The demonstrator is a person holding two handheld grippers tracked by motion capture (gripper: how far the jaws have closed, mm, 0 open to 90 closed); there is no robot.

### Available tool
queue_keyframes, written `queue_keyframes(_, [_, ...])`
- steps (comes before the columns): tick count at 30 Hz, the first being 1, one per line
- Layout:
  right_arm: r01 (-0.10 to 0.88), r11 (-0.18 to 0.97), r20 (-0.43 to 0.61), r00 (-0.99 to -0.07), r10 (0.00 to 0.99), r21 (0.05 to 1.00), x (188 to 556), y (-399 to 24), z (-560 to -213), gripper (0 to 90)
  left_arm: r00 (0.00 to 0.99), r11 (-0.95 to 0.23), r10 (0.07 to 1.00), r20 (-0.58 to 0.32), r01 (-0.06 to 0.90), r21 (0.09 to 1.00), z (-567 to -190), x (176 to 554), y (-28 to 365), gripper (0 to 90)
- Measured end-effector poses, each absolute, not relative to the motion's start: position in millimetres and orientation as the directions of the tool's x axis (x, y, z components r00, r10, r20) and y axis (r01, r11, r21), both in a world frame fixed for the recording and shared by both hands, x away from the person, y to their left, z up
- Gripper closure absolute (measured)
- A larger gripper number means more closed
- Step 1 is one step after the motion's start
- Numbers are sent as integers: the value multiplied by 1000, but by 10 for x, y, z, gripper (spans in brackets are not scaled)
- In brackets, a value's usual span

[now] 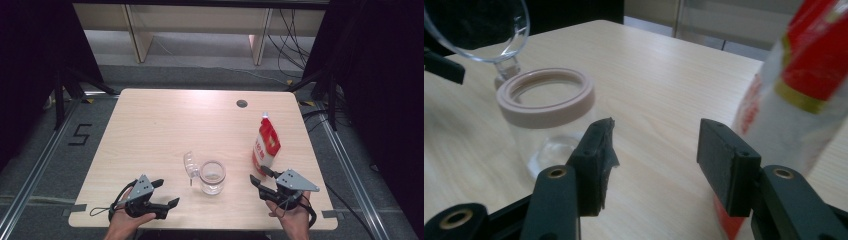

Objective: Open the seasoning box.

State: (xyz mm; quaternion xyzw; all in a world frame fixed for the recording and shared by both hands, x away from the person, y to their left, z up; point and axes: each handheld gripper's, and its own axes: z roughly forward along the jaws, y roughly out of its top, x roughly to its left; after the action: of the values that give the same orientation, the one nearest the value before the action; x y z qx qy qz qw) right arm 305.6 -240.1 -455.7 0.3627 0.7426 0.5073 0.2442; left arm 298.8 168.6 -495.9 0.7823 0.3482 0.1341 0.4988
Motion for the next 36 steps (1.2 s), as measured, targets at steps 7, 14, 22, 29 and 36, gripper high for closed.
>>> queue_keyframes(7, [301, 220, -7, -576, 817, 928, 3062, -2523, -4574, 461, 718, -256, 683, -138, 412, 875, -4956, 2988, 1687, 153])
queue_keyframes(14, [332, 179, 24, -525, 851, 926, 3031, -2605, -4597, 435, 716, -254, 685, -139, 412, 875, -4958, 2992, 1685, 153])
queue_keyframes(22, [313, 173, 3, -491, 871, 934, 3122, -2705, -4666, 376, 708, -245, 691, -145, 418, 875, -4955, 2999, 1678, 154])
queue_keyframes(29, [332, 163, 18, -480, 877, 929, 3210, -2712, -4710, 329, 712, -245, 687, -146, 416, 876, -4959, 3003, 1674, 153])
queue_keyframes(36, [310, 192, -20, -483, 875, 931, 3310, -2706, -4749, 303, 709, -252, 690, -145, 423, 871, -4964, 3000, 1672, 153])
